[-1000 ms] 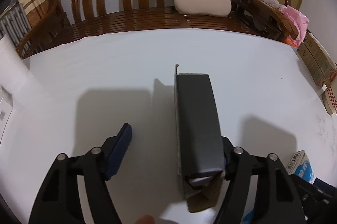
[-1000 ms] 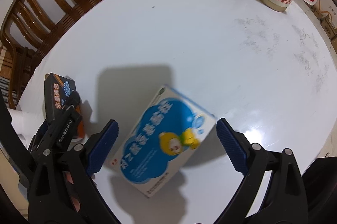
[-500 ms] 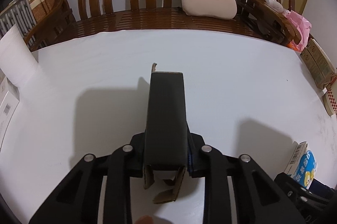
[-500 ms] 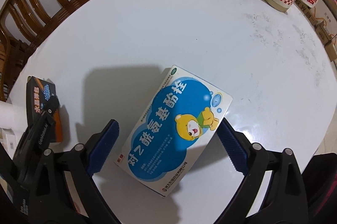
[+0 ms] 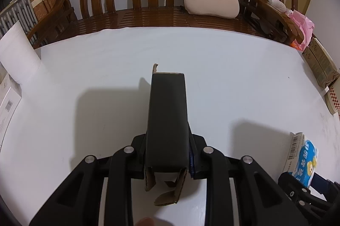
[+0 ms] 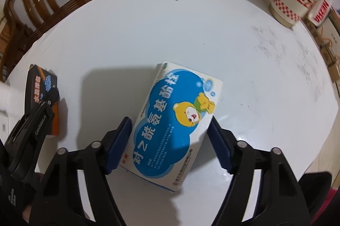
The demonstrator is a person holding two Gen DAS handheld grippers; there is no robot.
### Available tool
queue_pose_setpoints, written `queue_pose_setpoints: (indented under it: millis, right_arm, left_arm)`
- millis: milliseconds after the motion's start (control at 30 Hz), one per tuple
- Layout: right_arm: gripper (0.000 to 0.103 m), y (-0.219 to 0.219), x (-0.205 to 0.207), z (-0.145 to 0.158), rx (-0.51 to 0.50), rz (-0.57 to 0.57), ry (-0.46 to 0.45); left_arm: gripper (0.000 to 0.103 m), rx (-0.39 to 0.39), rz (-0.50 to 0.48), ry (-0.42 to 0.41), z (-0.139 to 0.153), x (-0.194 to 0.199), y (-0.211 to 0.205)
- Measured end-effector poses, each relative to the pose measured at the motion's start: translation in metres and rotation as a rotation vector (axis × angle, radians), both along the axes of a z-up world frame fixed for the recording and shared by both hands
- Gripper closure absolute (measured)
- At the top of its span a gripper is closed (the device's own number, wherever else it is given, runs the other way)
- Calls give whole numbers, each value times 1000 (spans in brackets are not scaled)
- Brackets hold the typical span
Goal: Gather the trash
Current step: 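Lift both boxes and carry them down toward the floor bag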
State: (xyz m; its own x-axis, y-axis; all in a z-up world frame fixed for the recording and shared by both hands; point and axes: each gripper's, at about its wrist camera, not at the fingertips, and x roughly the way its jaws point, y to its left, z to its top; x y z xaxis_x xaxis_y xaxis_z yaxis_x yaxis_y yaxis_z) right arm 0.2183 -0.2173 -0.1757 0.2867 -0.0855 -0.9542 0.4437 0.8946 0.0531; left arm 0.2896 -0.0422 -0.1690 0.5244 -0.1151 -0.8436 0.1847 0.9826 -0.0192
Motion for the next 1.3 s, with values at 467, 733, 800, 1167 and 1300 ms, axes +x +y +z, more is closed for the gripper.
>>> queue_pose_setpoints:
  millis: [467,733,800,1167,1300]
  right_arm:
    - [42,14,7,3,-55,225,-34]
    - [44,18,0,6,-65,292,-57]
    - [44,17,-2,7,-68,306,-64]
    - [44,18,-14,24,-65,363,-94]
    - [44,16,-20,35,-60,373,-113]
  left_arm:
    - [77,20,20,7,0,-18,7]
    - [77,31,36,13,2,-30,9]
    - [77,37,41,10,4,-32,9]
    - [77,57,56,-13,23,-49,7]
    - [77,62,56,-30,35,-57,3]
